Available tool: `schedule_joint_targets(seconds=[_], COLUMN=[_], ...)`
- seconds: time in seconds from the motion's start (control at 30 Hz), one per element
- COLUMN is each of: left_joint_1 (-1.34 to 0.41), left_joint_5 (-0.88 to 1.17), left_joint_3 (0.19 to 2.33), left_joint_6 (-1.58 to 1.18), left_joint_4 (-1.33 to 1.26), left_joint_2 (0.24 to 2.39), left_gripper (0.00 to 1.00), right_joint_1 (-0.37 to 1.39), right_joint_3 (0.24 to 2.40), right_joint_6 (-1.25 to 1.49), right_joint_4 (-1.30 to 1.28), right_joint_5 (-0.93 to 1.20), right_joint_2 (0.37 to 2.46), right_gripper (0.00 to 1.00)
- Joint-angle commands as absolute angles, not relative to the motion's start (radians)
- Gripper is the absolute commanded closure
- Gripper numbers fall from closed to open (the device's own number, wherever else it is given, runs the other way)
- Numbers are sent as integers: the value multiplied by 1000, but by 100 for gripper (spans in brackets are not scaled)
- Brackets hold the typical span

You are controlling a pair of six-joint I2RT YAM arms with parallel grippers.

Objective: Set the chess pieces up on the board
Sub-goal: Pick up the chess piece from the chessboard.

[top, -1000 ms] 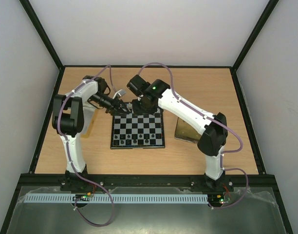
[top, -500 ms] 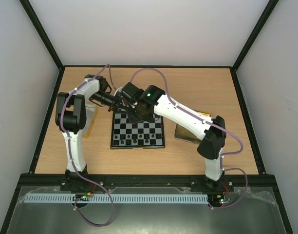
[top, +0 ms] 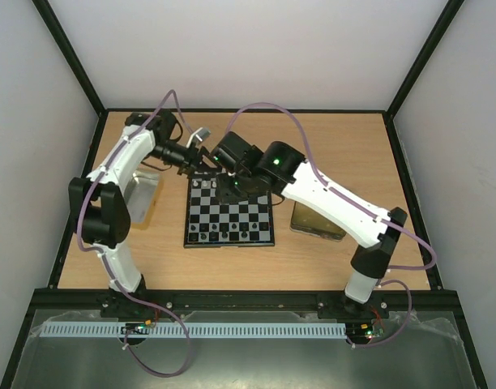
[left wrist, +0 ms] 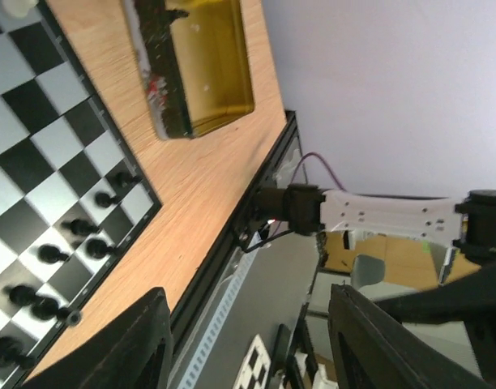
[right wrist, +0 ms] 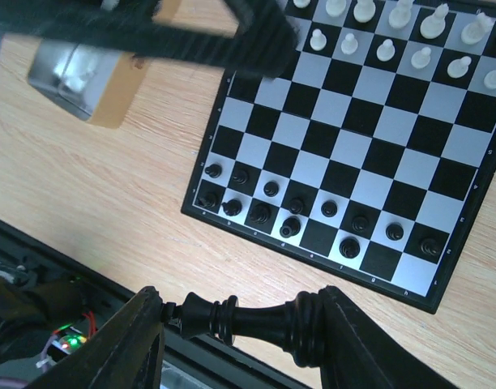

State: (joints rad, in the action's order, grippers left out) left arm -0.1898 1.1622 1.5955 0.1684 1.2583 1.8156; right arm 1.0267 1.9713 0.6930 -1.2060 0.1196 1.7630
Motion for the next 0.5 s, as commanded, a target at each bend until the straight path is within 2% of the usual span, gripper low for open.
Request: schedule_joint_targets(seconds=[0.0,0.27,0.47], left_joint_1=[-235,-355,-350], left_joint_5=[1209,1341,1529], left_joint_3=[1655,1606,1469], left_joint_6=[121,116,-76], left_joint_4=[1277,1256,1060], left_joint_2=[1929,1890,1857], left_gripper=[46,42,42], right_joint_1=[1044,1046,1048], right_joint_3=[1947,1853,1811], right_joint_6=[718,720,689], right_joint_4=[-1249,-1209,-1233], right_joint_5=[80,85,90], right_joint_2=[1688,1618,1586], right_gripper=[59,59,59])
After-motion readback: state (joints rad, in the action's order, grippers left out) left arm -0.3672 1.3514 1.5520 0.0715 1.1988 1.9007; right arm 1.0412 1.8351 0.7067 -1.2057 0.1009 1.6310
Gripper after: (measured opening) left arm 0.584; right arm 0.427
